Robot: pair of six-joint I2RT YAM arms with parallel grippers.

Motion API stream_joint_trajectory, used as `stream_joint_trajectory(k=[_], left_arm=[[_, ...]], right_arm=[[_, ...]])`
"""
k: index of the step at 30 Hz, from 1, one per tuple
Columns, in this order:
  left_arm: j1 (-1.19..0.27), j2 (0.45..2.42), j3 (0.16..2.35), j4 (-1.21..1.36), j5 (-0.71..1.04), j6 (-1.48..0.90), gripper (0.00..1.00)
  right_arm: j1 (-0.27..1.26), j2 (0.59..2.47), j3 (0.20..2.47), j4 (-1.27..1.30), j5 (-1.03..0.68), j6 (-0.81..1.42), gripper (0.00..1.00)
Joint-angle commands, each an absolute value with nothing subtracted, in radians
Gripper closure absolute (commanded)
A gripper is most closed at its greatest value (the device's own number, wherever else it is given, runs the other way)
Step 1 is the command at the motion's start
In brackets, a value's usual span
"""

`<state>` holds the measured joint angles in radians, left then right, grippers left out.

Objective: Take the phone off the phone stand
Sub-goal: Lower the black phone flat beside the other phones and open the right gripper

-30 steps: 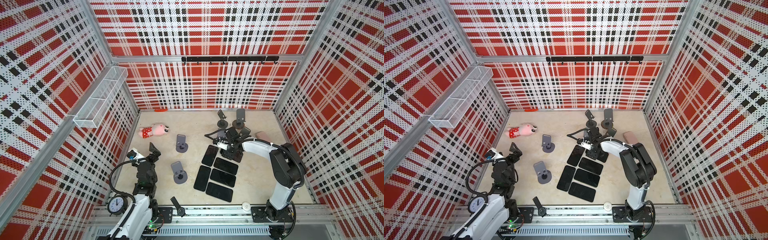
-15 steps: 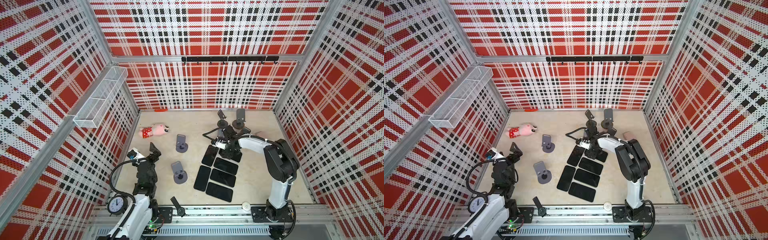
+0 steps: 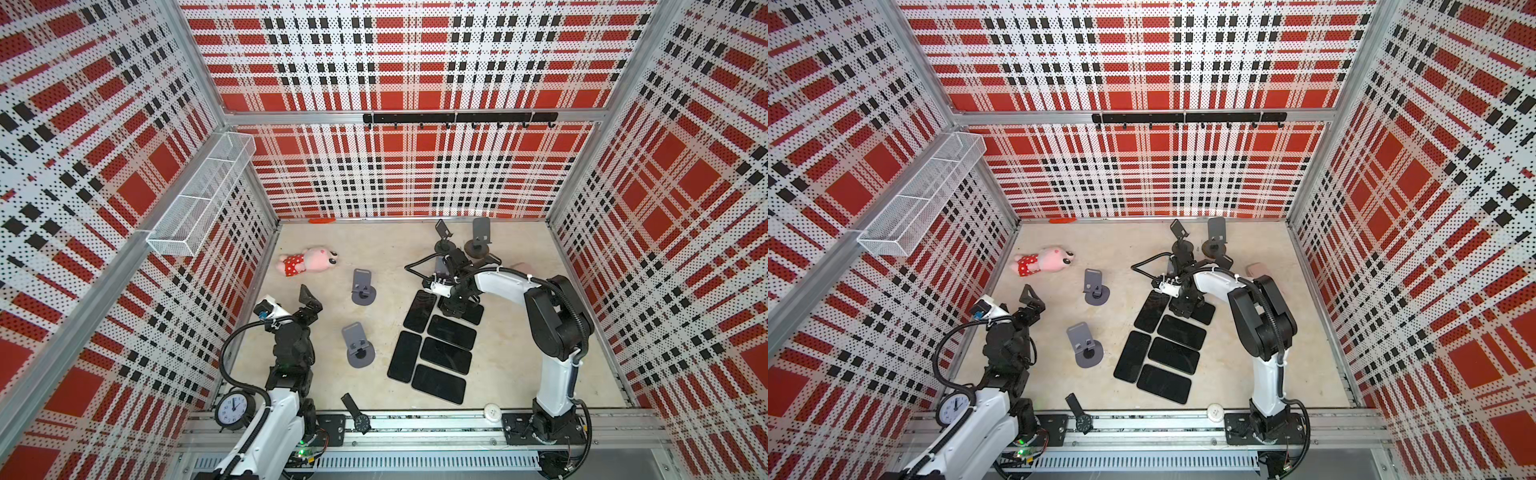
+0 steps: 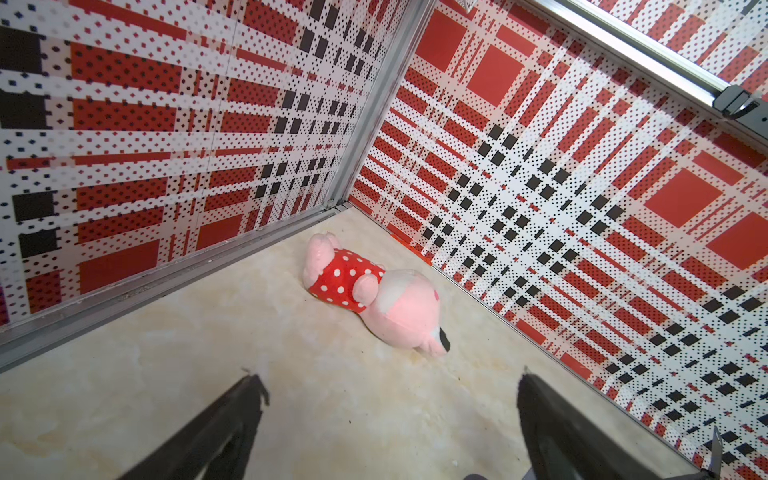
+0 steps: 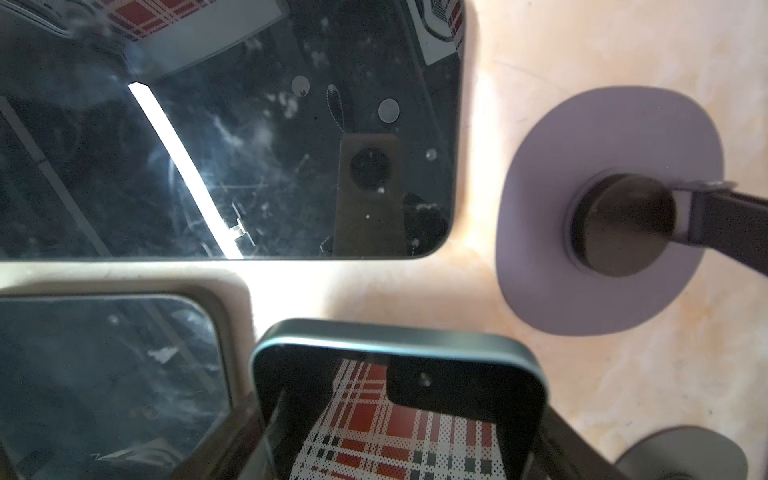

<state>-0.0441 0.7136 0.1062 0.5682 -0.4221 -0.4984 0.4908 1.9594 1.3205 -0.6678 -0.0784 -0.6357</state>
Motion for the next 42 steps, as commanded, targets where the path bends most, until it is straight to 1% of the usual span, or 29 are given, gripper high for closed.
stream_joint_trajectory(k=[1,9,14,36,40,42], left_arm=[[-0.028,0.712,0.096,0.578,-0.413,-0.503,0.02],[-0.025,0.709,0.095,0.578,-0.413,-0.505,0.02],[-0.024,0.708,0.094,0.578,-0.412,-0.505,0.02],[-0.021,0.701,0.091,0.578,-0.410,-0.508,0.02],[-0.018,0.703,0.091,0.578,-0.407,-0.509,0.02],[-0.015,0.702,0.091,0.577,-0.404,-0.510,0.02]], right_arm=[[0.483,2.008,1.313,-0.732,-0.109,-0.667,0.23],[0.480,2.000,1.299,-0.722,-0.145,-0.704,0.22],[0.477,2.027,1.322,-0.764,-0.172,-0.713,0.20],[0.467,2.037,1.360,-0.779,-0.128,-0.685,0.20],[0.467,2.013,1.389,-0.804,-0.169,-0.661,0.15],[0.467,1.978,1.400,-0.807,-0.191,-0.646,0.15]])
